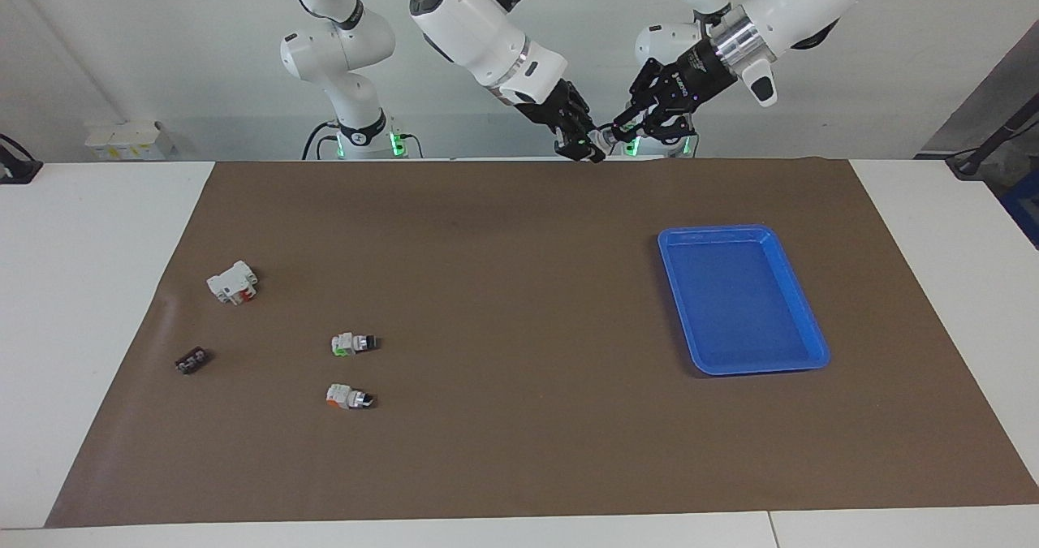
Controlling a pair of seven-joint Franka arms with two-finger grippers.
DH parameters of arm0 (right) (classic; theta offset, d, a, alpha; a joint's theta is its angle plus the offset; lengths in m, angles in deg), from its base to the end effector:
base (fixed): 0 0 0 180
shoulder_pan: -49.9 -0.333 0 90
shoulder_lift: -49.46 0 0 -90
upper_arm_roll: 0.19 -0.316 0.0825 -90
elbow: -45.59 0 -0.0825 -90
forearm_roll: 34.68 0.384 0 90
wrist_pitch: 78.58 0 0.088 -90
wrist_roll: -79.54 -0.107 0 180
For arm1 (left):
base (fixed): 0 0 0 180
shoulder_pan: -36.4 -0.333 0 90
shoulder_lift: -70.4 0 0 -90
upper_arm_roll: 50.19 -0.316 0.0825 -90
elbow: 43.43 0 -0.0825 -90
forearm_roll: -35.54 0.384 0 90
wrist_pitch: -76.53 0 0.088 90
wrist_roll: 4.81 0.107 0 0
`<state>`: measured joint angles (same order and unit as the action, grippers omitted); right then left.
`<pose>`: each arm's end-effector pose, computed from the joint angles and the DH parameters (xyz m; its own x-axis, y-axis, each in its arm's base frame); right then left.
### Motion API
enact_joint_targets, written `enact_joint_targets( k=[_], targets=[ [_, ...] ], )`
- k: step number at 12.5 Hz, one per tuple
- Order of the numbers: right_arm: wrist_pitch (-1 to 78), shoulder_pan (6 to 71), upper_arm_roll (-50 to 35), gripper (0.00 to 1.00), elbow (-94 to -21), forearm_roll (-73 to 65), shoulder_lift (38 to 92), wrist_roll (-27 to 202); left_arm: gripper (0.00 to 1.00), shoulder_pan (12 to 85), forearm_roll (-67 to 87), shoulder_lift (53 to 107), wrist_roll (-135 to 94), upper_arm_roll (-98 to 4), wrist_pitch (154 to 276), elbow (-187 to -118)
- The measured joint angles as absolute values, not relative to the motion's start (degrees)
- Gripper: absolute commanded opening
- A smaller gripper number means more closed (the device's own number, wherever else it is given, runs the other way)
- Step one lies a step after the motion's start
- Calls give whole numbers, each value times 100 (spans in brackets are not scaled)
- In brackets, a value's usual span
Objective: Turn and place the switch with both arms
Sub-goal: 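Bring the open left gripper to the switch held by the right gripper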
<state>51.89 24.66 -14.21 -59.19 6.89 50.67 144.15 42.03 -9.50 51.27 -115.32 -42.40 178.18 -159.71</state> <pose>0.4606 0.3957 0.5661 0.1061 0.7166 0.6894 0.9935 -0.1045 -0.0443 0.4372 -0.1770 0.6139 -0.2760 0.7211 -0.6354 0.9604 0.1799 -0.2130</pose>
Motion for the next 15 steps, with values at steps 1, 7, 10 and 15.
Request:
enact_joint_targets(
  k=[1,7,10,15],
  targets=[
    [5206,2466,-1421,0,-5921,689,5068,14415,33,4205,-954,5121,-11523,-4232,17819,-15974],
    [5208,2466,-1421,0,-5928,689,5068,14415,30,4213,-1070,5108,-11396,-4173,17994,-15981],
    [5207,2466,-1421,0,-5932,689,5069,14415,0,4213,-1074,5106,-11377,-4143,18038,-15990],
    [5218,2466,-1420,0,-5937,689,5069,14417,0,4211,-1078,5106,-10799,-4153,18068,-15998]
  ],
)
